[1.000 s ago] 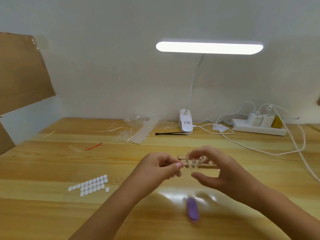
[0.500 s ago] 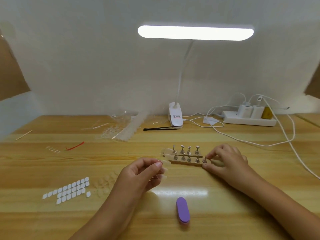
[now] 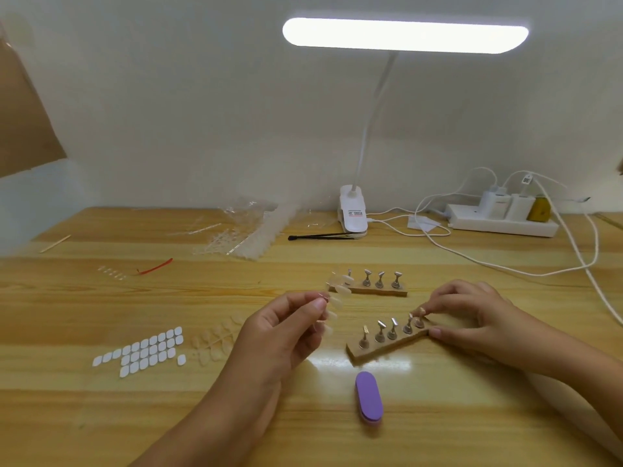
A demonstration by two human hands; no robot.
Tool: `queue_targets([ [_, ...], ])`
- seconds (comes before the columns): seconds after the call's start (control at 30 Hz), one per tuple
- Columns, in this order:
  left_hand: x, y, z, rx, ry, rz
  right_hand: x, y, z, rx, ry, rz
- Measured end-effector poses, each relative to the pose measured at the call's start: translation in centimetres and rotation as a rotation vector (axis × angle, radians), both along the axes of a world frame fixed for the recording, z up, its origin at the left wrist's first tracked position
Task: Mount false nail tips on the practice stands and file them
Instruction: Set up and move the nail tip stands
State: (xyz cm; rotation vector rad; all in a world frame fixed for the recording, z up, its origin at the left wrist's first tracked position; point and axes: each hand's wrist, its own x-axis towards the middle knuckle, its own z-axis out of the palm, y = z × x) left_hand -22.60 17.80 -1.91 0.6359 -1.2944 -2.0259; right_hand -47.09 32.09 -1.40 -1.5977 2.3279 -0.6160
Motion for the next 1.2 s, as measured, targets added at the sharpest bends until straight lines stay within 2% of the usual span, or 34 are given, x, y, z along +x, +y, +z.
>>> queue_targets([
  [0.07, -0.1, 0.2, 0.1, 0.012, -0.012, -0.002, 0.2, 0.1, 0.3, -0.06, -0.026, -0.01],
  [0.2, -0.1, 0.6, 0.4, 0.031, -0.009, -0.026, 1.9, 0.2, 1.6, -0.466, -0.107, -0.08],
  [0.3, -0.1, 0.9, 0.5, 0.029, 0.007, -0.055, 4.8, -0.3, 2.3, -0.598, -0.296, -0.053],
  [0.4, -0.1, 1.4, 0.6, 0.007, 0.013, -0.087, 7.5, -0.8, 2.3, -0.589, -0.502, 0.032],
  [0.57, -0.2, 2.1, 0.3, -0.17, -0.044, -0.156, 9.1, -1.3, 2.0, -0.574, -0.747, 0.032],
  [0.77, -0.2, 2.4, 0.2, -0.357, -0.087, -0.134, 9.5, -1.2, 2.4, -0.548, -0.814, 0.03],
  [1.03, -0.1, 2.4, 0.3, -0.468, -0.077, -0.148, 10.0, -1.0, 2.5, -0.472, -0.765, 0.045],
  [1.2, 0.3, 2.3, 0.1, -0.573, -0.104, -0.077, 9.7, -1.1, 2.2, -0.471, -0.792, -0.019],
])
